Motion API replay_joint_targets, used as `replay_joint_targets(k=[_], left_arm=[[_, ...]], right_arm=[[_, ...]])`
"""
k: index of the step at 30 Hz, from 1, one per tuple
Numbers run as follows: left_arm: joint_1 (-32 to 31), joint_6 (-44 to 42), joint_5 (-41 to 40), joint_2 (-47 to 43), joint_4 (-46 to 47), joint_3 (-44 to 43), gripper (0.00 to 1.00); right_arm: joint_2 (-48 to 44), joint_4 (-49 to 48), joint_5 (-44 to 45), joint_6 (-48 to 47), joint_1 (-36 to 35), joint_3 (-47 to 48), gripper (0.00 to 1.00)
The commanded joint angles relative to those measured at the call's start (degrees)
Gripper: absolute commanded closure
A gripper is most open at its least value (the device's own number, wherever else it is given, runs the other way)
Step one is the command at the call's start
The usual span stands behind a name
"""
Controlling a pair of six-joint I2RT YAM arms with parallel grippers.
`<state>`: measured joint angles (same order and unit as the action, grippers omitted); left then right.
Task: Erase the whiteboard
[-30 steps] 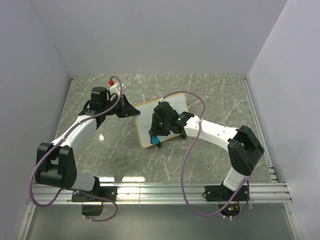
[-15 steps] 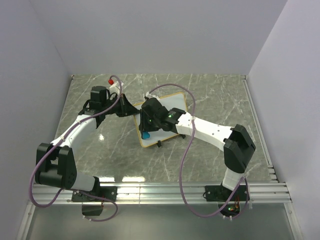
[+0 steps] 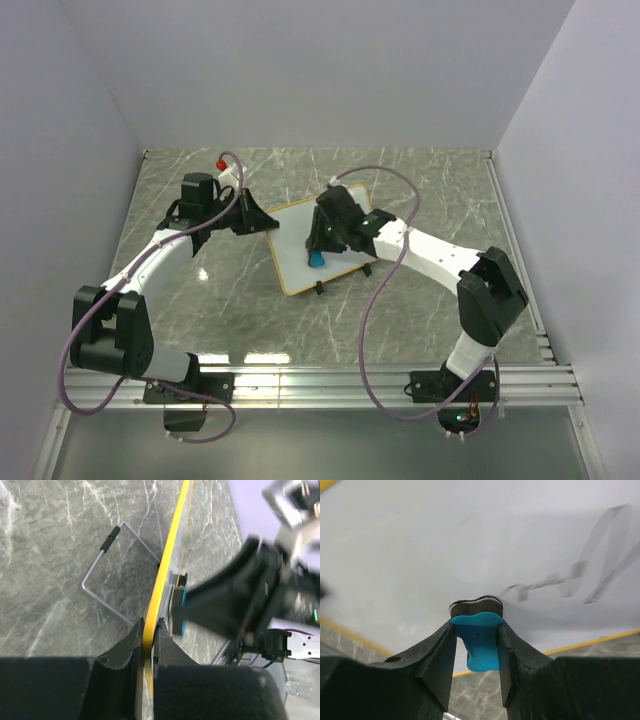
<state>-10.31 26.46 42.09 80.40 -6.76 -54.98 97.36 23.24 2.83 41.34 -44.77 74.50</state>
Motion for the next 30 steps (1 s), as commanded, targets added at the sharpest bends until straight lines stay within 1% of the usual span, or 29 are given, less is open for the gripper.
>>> replay_joint_targets(k=[1,7,10,14,16,23,27,30], left_arm=[[-0.68,-2.2,0.01,-2.27,-4.83,-2.15,1.0],[-0.68,-2.38,-0.34,-2.18,-5.01,-2.06,1.0],[-0.77,-2.2,-0.25,-1.91,-4.66,-1.97,1.0],[-0.68,-2.29,-0.16,-1.39,-4.49,-2.06,0.99],[-0.68,-2.38,-0.07,-1.39,-4.31,-1.97,1.0],[-0.68,-2.29,0.37,-0.77,-3.96,-1.88,1.0],[-0.68,-2.55,0.54,-0.6,-4.31,-2.5,1.0],[-0.68,-2.9,0.37,-0.6,-4.84,-2.94,1.0]], right_arm=[[2.13,-1.89,5.96,0.23,5.83,-2.08,1.0],[2.92,-1.45,4.74,-0.21,5.58,1.17,1.0],[3.1,-1.36,4.73,-0.03,3.3,3.45,1.0],[3.18,-1.1,4.99,-0.74,-2.05,6.79,1.0],[3.62,-0.4,5.43,-1.17,-2.86,9.95,1.0],[6.87,1.54,6.75,-1.88,-2.51,22.51,1.0],[9.25,3.29,7.8,-2.23,-2.34,24.9,1.0],[9.17,3.3,7.37,-1.09,-1.98,22.72,1.0]])
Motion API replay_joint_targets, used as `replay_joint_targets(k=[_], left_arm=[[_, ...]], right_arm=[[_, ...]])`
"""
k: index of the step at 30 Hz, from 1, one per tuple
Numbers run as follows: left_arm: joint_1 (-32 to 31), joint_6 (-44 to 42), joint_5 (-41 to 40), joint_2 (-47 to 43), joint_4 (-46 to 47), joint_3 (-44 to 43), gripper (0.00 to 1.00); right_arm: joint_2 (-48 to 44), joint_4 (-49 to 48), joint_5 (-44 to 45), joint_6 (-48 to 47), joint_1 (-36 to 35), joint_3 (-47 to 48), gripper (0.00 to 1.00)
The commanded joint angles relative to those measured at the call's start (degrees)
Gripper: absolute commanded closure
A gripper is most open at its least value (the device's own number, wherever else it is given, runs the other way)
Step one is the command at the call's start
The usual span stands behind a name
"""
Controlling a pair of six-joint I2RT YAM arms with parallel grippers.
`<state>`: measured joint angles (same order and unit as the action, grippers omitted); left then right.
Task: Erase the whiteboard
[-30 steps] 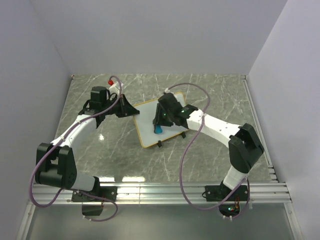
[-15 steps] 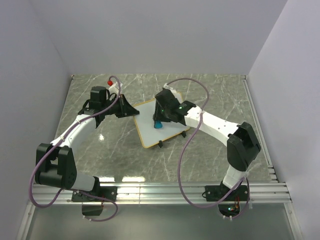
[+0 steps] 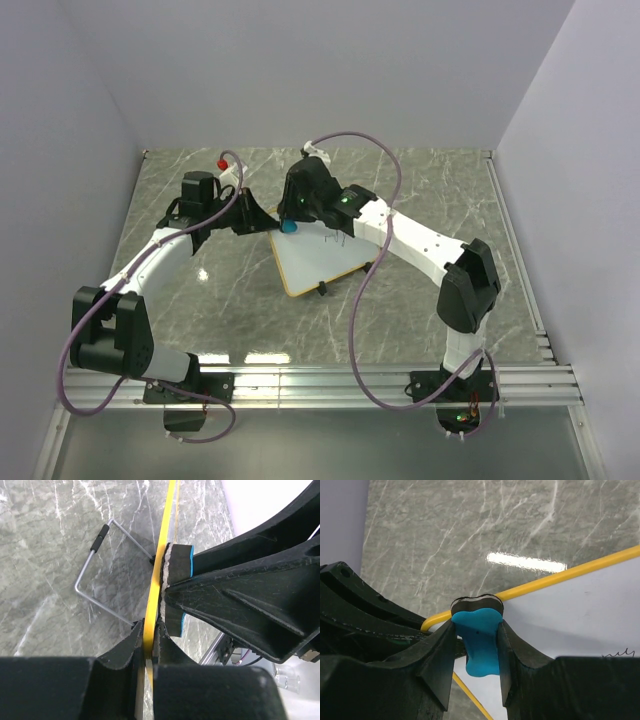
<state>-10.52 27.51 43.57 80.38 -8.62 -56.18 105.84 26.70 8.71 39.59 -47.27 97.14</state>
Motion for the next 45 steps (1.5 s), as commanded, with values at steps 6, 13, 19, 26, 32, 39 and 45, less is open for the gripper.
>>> replay_joint_targets(k=[6,13,19,26,32,39,45], left_arm=[[-0.46,-3.95,-0.86,-0.05,-2.72,-1.91,1.0],[-0.46,-4.13,-0.94,0.57,-2.72,-2.26,1.0],[-0.46,-3.86,-0.77,0.92,-2.36,-2.18,1.0],[-0.46,-3.78,-0.77,1.18,-2.89,-2.61,1.0],[-0.73,-4.04,-1.21,1.36,-4.47,-3.84,1.0],[-0.73,-3.95,-1.38,1.45,-4.12,-3.76,1.0],[-0.73,-3.6,-1.21,2.15,-4.03,-4.2,1.0]], right_arm=[[-2.21,-2.88,0.43,2.15,0.07,-9.15,1.0],[-10.11,-6.74,1.31,2.86,-0.11,-24.88,1.0],[-12.59,-6.84,3.77,3.74,4.54,-27.37,1.0],[-9.96,-4.64,8.78,2.42,10.7,-17.79,1.0],[-5.56,-3.32,7.82,1.54,12.29,-11.54,1.0],[-12.57,-7.97,5.88,6.19,9.74,-26.36,1.0],[-18.47,-10.7,5.62,9.36,3.33,-35.61,1.0]])
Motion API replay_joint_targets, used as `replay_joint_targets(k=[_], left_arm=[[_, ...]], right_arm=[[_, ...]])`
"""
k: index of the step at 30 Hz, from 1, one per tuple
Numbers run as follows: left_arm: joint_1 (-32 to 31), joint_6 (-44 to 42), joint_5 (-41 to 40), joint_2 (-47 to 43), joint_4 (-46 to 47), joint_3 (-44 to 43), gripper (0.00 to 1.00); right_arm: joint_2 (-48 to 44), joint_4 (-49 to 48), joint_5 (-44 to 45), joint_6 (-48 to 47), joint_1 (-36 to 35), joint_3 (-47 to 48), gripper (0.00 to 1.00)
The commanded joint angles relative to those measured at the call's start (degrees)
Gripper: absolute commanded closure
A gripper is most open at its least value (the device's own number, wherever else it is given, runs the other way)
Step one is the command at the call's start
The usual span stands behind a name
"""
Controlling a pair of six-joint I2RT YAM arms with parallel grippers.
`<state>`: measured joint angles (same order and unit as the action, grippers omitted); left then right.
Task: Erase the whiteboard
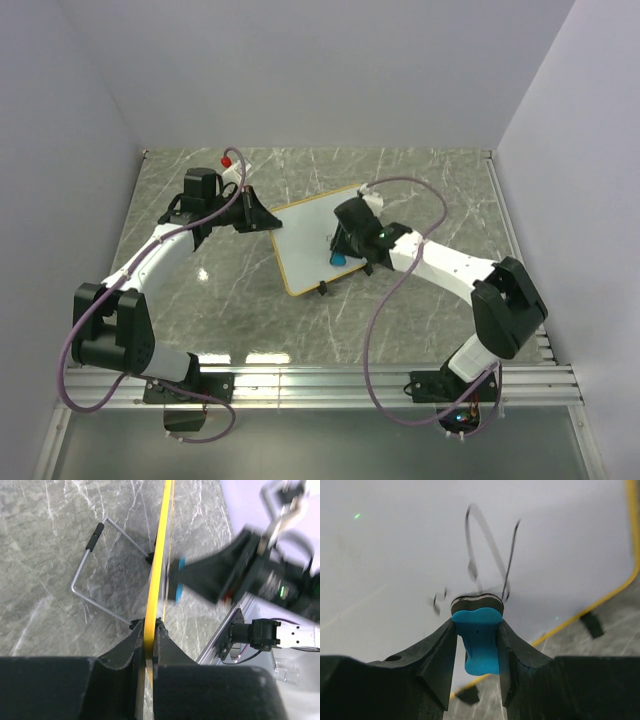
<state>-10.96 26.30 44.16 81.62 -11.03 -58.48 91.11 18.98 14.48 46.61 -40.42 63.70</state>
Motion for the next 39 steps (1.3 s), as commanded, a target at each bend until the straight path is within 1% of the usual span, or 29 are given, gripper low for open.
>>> replay_joint_targets(k=[1,4,7,13,17,20,23,26,28,31,34,37,39], left_arm=[[-0.38,-2.4,-1.8,0.9,-1.72,-1.99,1.0],[-0.38,-2.49,-1.71,1.34,-2.07,-2.43,1.0],[-0.46,-2.66,-1.54,1.43,-2.59,-2.78,1.0],[-0.64,-3.36,-1.36,1.34,-4.09,-3.66,1.0],[-0.81,-3.45,-1.18,0.99,-4.35,-3.57,1.0],[-0.82,-3.37,-1.36,0.82,-4.27,-3.49,1.0],[-0.82,-3.37,-1.36,0.82,-4.27,-3.48,1.0],[-0.82,-3.28,-1.45,0.9,-3.92,-3.66,1.0],[-0.9,-3.02,-1.62,0.99,-3.48,-3.31,1.0],[-0.9,-2.75,-1.62,1.17,-2.77,-3.13,1.0],[-0.9,-2.66,-1.8,1.26,-2.25,-2.78,1.0],[-0.82,-2.4,-1.71,1.43,-1.81,-2.69,1.0],[-0.82,-2.22,-1.8,1.26,-1.63,-2.61,1.0]], right_arm=[[-4.01,-3.16,-0.24,2.43,-4.48,-2.7,1.0],[-4.19,-3.6,0.11,3.22,-5.89,-3.41,1.0],[-3.57,-2.55,2.48,2.44,-5.63,-1.31,1.0],[-0.94,-1.05,4.94,0.76,-2.12,5.64,1.0],[1.26,-0.53,4.59,-0.11,1.39,9.41,1.0],[2.75,0.17,4.33,-0.99,1.84,11.7,1.0],[2.93,-0.17,3.02,-0.03,1.75,10.13,1.0],[0.31,-2.18,1.34,1.99,-0.53,4.43,1.0],[-0.58,-2.46,1.08,3.57,-3.77,1.26,1.0],[-1.9,-2.11,0.2,3.66,-7.37,0.46,1.0],[-1.55,-1.41,-1.55,3.57,-8.96,0.46,1.0],[-1.46,-2.19,-2.35,3.93,-9.06,-1.47,1.0],[-0.76,-1.67,-1.48,3.75,-8.62,-1.04,1.0]])
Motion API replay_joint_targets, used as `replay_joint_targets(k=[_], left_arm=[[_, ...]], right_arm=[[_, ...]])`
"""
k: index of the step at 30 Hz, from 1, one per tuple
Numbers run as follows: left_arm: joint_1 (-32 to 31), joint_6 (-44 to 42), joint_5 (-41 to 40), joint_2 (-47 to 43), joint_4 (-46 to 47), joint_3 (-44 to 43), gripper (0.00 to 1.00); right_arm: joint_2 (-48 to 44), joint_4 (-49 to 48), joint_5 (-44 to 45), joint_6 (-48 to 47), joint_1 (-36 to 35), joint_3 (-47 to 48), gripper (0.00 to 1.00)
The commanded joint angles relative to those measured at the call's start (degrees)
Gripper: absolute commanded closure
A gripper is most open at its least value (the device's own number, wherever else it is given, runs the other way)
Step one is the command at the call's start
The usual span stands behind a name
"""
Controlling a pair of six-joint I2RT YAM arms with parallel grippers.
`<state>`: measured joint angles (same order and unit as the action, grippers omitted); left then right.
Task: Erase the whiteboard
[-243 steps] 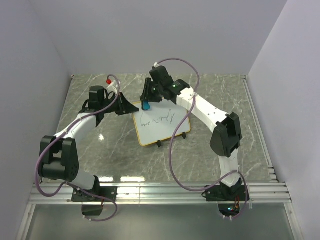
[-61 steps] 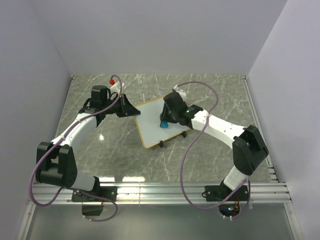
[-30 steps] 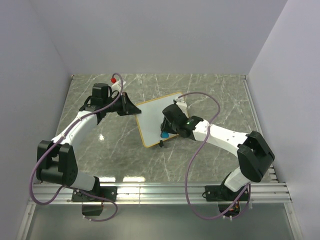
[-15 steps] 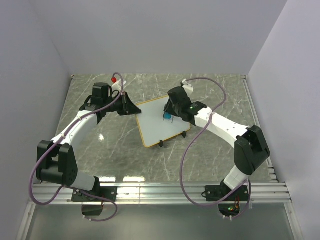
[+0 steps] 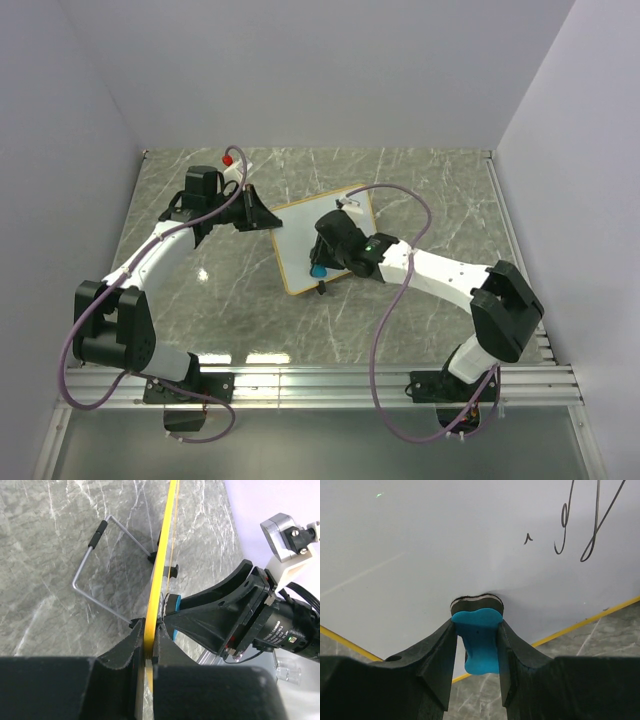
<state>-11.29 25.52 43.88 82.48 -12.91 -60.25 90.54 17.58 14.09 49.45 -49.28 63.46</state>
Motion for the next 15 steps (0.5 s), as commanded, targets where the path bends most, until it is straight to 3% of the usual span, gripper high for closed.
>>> replay_joint_targets(k=[1,9,15], left_arm=[[-0.49,-1.44,-1.43,0.4,0.25,-0.66,1.0],[-0.49,-2.05,-1.69,0.05,-0.98,-1.36,1.0],[-0.49,-2.75,-1.87,0.23,-1.77,-1.8,1.0]], right_arm=[[0.07,0.08,-0.73,0.56,0.76,-0.45,1.0],[2.71,-0.27,-1.43,0.3,14.36,2.63,1.0],[3.68,-0.09,-1.78,-1.46,16.32,1.32,1.0]])
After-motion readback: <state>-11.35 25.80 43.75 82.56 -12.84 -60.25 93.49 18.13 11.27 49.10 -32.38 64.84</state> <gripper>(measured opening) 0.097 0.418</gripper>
